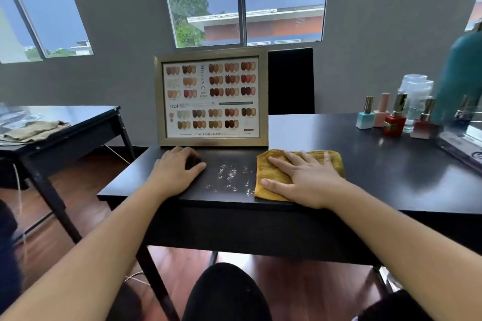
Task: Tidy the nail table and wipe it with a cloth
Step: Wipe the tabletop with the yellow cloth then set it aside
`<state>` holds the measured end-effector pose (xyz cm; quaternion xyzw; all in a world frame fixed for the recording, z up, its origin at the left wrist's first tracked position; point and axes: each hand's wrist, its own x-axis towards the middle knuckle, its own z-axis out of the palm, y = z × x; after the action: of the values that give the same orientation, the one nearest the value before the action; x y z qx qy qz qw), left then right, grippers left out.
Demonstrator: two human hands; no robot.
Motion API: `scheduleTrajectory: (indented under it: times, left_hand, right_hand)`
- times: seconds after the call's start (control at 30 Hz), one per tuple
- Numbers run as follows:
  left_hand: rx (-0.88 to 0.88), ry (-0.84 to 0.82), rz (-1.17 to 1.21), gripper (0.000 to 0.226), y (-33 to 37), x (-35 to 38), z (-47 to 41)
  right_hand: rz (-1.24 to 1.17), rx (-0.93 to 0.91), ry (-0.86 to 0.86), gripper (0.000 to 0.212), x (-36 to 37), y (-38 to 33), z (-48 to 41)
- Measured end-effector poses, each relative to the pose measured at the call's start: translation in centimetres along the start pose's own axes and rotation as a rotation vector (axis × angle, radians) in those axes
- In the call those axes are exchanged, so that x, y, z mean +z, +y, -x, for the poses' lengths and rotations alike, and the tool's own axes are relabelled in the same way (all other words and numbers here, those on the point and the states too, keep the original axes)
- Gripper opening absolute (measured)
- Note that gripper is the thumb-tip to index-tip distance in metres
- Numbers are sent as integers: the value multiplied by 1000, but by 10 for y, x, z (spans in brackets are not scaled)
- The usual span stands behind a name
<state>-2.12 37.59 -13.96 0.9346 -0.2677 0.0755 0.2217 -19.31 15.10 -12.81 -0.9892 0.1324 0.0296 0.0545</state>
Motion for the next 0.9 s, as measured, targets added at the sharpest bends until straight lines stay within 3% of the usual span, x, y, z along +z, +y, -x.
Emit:
scheduleTrajectory:
  times: [0.13, 0.27, 0.37, 0.53, 0.6, 0.77, 0.9]
  left_hand:
    - [7, -27, -127, 45, -12, 5, -2]
    - [14, -17, -180, 47, -13, 9, -3]
    - [14, -18, -170, 47, -16, 9, -4]
    - [16, -2, -137, 46, -18, 9, -4]
    - [17, 9, -123, 46, -18, 10, -4]
    - [18, 30, -115, 45, -18, 10, -4]
    - [19, 19, -121, 44, -16, 9, -2]
  right_hand:
    - [8, 63, -10, 100, 5, 0, -1]
    - [14, 91, -8, 86, 7, -13, -10]
    - [8, -2, -15, 80, 9, -30, -16]
    - [-162, -158, 58, 46, 5, -30, -11]
    - [-271, -134, 108, 42, 4, -17, -5]
    - [-345, 121, 214, 44, -1, -17, -9]
    - [-265, 35, 151, 48, 6, -64, -31]
